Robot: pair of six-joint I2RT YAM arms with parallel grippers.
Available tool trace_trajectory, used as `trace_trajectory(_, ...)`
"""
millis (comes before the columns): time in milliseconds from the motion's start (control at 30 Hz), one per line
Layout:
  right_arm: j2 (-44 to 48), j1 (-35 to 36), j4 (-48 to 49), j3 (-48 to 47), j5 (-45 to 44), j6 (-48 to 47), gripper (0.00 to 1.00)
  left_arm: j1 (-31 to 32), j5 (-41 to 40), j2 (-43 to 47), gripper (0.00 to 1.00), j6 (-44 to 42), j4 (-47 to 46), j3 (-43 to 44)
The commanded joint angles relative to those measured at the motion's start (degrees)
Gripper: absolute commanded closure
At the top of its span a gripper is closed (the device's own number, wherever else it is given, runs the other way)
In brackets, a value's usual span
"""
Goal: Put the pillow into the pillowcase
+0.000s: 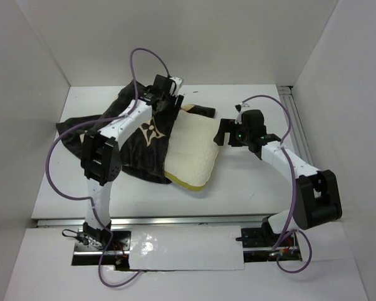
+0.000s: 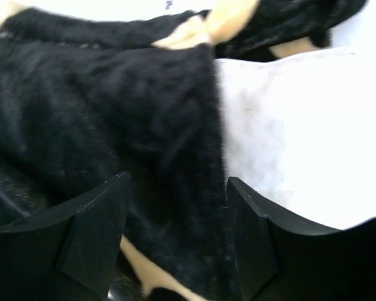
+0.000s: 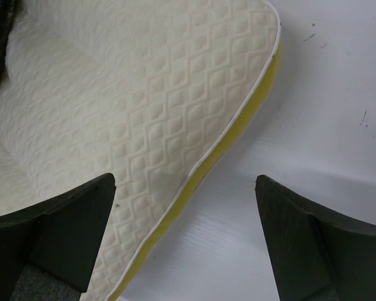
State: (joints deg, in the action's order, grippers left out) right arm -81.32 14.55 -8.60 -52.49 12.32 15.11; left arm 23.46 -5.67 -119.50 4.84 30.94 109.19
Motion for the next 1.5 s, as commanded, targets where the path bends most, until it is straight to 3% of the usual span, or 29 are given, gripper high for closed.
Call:
trace_trajectory(0, -0.6, 0.48, 3.06, -2.18, -1.33, -0.44, 0.0, 1.15, -3.9, 0.51, 0.26, -2.38, -2.02, 1.9)
trace_trajectory(433, -0.07, 0.48, 2.54, -2.18, -2.38, -0.44, 0.0, 1.68, -7.42, -6.0, 0.27, -4.05, 0.61, 4.46)
trace_trajectory(733, -0.07, 0.48, 2.54, -1.65, -2.38, -0.44, 0.0, 1.67, -1.45, -4.43, 0.27, -3.44, -0.17, 2.97)
trace_trajectory(800, -0.07, 0.48, 3.15, -1.65, -2.38, -0.44, 0.0, 1.67, -3.99, -4.42, 0.36, -3.96, -0.18, 2.96)
trace_trajectory(833, -0.07, 0.48, 3.15, -1.65, -2.38, -0.44, 0.0, 1.67, -4.95, -5.03, 0.53, -3.96, -0.18, 2.96)
trace_trajectory(900, -0.07, 0.48, 3.15, -1.65, -2.38, 0.09, 0.0, 1.67, -7.42, -6.26, 0.77, -3.09, 0.78, 4.54)
trace_trajectory(933, -0.07, 0.48, 3.76, -1.65, -1.86, 0.09, 0.0, 1.06, -8.03, -6.27, 0.98, -3.08, 1.66, 5.5)
trace_trajectory(1067, -2.35, 1.79, 3.77, -2.96, 0.77, -1.83, 0.03, -0.87, -7.52, -5.84, 1.0, 0.34, 2.9, 8.94)
trace_trajectory(1167, -6.37, 3.99, 3.16, -7.7, 2.36, -10.42, 0.02, -0.88, -4.53, -2.76, 1.0, 0.34, 0.36, 8.33)
trace_trajectory(1233, -9.19, 6.01, 1.84, -13.76, 3.14, -21.4, 0.02, -0.88, -3.21, -1.35, 1.0, 0.34, -1.66, 8.32)
trace_trajectory(1300, -14.11, 7.25, 1.05, -19.54, 0.0, -26.17, 0.0, -0.35, -1.89, -0.04, 1.0, 0.34, -2.72, 8.32)
trace_trajectory(1467, -25.96, 5.06, -2.64, -27.66, 5.34, -28.56, 0.0, 1.5, -3.02, -0.03, 1.0, -0.18, -3.43, 9.37)
